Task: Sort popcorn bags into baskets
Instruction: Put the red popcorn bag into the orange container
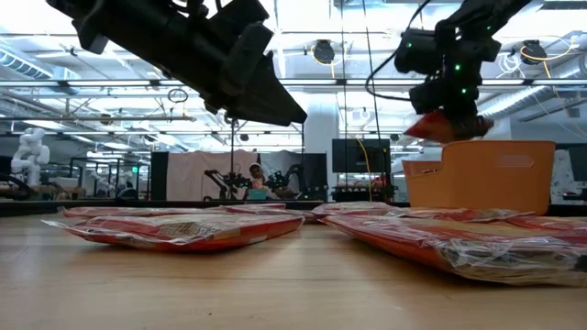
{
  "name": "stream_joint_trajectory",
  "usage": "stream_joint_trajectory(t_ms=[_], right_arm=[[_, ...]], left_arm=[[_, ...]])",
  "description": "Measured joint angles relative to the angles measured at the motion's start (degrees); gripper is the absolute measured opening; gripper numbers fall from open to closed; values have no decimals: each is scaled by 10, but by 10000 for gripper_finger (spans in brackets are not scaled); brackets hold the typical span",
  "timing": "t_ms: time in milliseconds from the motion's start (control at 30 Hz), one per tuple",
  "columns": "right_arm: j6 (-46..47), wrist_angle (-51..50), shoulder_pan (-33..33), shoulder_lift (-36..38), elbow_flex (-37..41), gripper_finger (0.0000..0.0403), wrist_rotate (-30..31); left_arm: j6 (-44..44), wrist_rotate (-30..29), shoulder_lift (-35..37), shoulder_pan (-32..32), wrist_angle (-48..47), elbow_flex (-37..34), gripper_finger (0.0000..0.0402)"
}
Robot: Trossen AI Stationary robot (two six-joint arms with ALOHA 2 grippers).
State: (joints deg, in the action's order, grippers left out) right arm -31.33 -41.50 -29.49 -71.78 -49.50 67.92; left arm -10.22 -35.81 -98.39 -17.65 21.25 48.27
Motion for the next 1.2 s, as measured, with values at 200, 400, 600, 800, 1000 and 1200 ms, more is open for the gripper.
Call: stream_joint_trajectory(t_ms=[200, 400, 600, 800, 1000, 1200], right_arm=[[98, -65, 11, -42, 0, 12, 8], [138, -90, 10, -72, 0, 13, 10], [143, -81, 8, -88, 0, 13, -6], [157, -88, 1, -110, 0, 29, -21], [171, -81, -4, -120, 1, 97, -95], [170, -70, -9, -114, 1, 145, -159]], left_arm=[[0, 0, 0, 0, 0, 0, 223], [0, 0, 0, 0, 0, 0, 223], [0, 0, 0, 0, 0, 0, 223], [-5, 0, 0, -1, 0, 0, 223], [-5, 0, 0, -2, 0, 0, 223], [-5, 17, 0, -5, 0, 0, 223]])
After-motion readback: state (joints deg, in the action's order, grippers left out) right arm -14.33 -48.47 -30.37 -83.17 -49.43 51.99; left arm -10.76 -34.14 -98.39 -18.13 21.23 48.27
